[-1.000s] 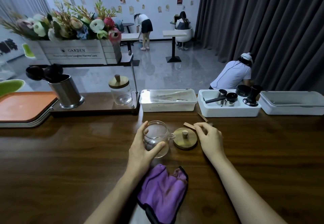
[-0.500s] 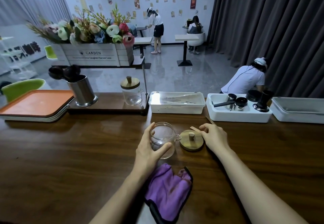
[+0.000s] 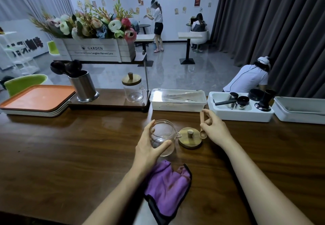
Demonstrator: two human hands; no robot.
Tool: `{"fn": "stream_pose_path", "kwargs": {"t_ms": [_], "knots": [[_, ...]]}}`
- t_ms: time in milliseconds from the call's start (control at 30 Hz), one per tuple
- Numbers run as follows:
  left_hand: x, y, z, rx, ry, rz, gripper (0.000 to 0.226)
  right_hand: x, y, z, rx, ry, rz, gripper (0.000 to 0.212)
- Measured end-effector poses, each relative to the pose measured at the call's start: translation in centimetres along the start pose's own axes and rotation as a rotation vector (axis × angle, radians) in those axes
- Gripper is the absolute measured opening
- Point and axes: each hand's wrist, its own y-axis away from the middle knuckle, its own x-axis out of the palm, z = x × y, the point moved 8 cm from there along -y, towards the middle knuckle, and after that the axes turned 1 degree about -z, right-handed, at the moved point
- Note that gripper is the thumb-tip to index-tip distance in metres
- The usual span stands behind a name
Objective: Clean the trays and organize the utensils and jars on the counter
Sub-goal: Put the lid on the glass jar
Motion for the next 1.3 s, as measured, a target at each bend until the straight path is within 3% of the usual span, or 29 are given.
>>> {"fn": "stream_pose_path", "kwargs": {"t_ms": [200, 333, 667, 933, 1100, 1300], "knots": [[0.0, 0.0, 0.0, -0.001, 0.0, 0.0, 0.09, 0.4, 0.7, 3.9, -0.133, -0.25, 0.069, 0.061], [-0.1, 0.0, 0.0, 0.002, 0.01, 0.005, 0.089, 1.9, 1.7, 6.7, -0.17, -0.345, 0.08, 0.04], [0.0, 0.0, 0.0, 0.013, 0.041, 0.013, 0.086, 5.3, 2.7, 9.0, -0.253, -0.254, -0.019, 0.038], [-0.1, 0.0, 0.0, 0.03, 0.009, -0.003, 0.086, 7.3, 3.1, 7.0, -0.192, -0.077, 0.056, 0.033], [0.0, -0.1, 0.2, 0.023, 0.002, -0.017, 0.088, 7.1, 3.2, 6.5, -0.207, -0.07, 0.042, 0.035], [0.1, -0.2, 0.3, 0.03, 0.004, -0.024, 0.088, 7.5, 4.0, 6.9, -0.21, -0.109, 0.115, 0.022]]}}
